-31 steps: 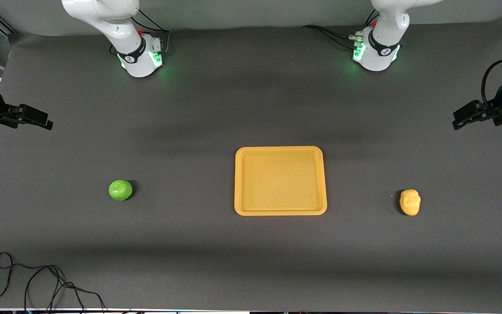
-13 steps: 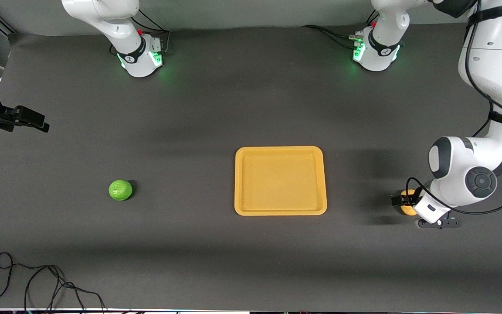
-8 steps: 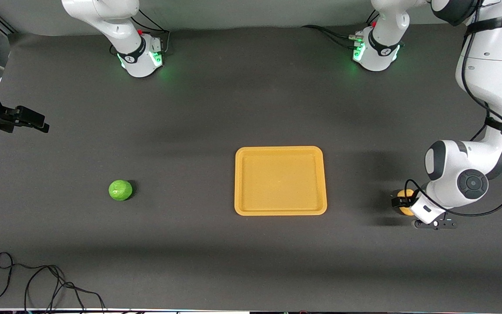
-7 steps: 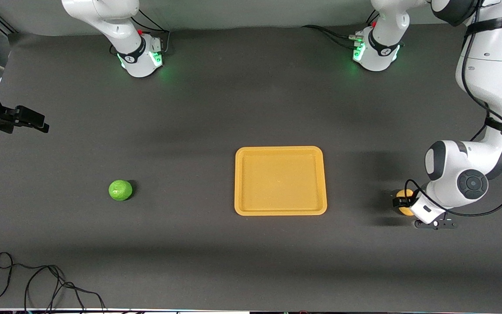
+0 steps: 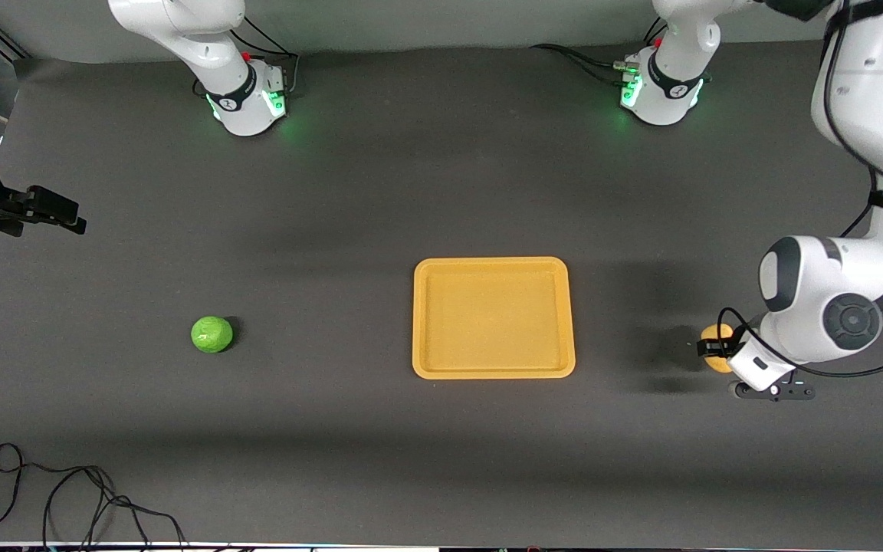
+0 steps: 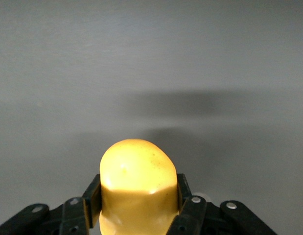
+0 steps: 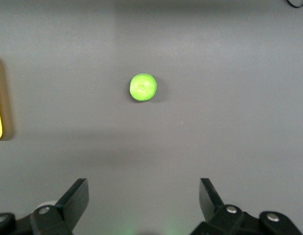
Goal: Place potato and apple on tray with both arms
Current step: 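Close the left gripper on the yellow potato and lift it, then carry the potato over the tray and release it with the left gripper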
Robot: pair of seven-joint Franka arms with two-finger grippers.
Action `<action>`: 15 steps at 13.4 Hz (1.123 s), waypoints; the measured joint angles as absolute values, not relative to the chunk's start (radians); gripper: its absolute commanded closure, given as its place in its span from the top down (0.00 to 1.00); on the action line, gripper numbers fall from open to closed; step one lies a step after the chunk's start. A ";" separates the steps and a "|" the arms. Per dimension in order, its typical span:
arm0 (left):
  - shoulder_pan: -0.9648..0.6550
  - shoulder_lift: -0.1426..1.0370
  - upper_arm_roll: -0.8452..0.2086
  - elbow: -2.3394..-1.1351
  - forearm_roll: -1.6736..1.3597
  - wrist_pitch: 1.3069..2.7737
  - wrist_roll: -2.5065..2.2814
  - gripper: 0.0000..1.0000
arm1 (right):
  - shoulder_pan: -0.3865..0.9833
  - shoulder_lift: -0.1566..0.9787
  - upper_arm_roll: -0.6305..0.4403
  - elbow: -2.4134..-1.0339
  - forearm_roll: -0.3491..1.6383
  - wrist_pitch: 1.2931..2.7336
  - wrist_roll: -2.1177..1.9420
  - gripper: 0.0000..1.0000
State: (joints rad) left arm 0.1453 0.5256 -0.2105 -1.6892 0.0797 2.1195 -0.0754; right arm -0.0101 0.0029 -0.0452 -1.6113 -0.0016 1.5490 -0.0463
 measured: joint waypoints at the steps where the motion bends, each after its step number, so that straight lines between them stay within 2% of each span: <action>1: 0.135 0.474 -0.232 -1.674 0.042 2.044 -0.075 0.02 | -0.010 0.003 -0.045 -1.612 -0.002 1.549 -0.047 1.00; 3: 0.086 0.400 -0.269 -1.634 0.012 1.930 -0.132 0.05 | -0.010 0.003 -0.045 -1.612 -0.002 1.549 -0.047 1.00; 6: -0.016 0.386 -0.309 -1.611 0.000 1.904 -0.299 0.05 | -0.010 0.003 -0.045 -1.612 -0.002 1.549 -0.047 1.00; 10: -0.160 0.509 -0.318 -1.633 0.000 2.085 -0.473 0.06 | -0.010 0.003 -0.045 -1.613 -0.002 1.549 -0.047 1.00; 14: -0.214 0.635 -0.317 -1.688 0.059 2.290 -0.578 0.06 | -0.010 0.003 -0.045 -1.615 -0.002 1.549 -0.047 1.00; 15: -0.218 0.653 -0.317 -1.694 0.088 2.316 -0.606 0.09 | -0.010 0.003 -0.045 -1.615 -0.002 1.549 -0.047 1.00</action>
